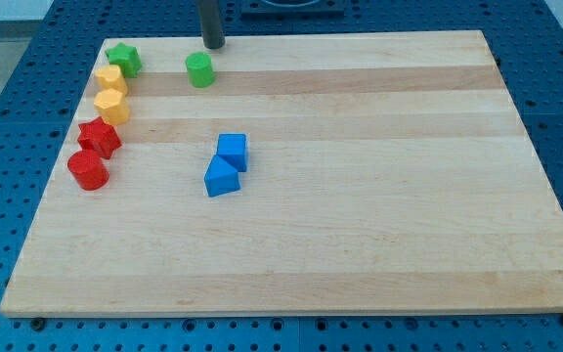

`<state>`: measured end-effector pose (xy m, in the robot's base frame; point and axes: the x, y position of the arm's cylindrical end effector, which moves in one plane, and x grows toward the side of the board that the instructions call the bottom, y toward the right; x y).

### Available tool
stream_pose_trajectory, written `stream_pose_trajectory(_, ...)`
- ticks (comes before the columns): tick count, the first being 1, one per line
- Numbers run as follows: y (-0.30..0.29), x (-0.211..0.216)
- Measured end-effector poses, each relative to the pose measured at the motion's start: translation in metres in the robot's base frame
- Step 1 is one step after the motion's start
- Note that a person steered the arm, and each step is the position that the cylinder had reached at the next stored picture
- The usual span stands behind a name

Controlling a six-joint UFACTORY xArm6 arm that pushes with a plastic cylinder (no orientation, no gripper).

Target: Push green star to the left of green circle

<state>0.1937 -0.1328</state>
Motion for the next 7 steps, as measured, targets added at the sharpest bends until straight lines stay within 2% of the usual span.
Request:
stream_pose_trajectory(3, -0.172, -0.003)
stream_pose_trajectory(4, -0.172, 0.007)
stream_pose_trajectory(5, -0.172, 0.044)
stream_pose_trajectory(7, -0.168, 0.050)
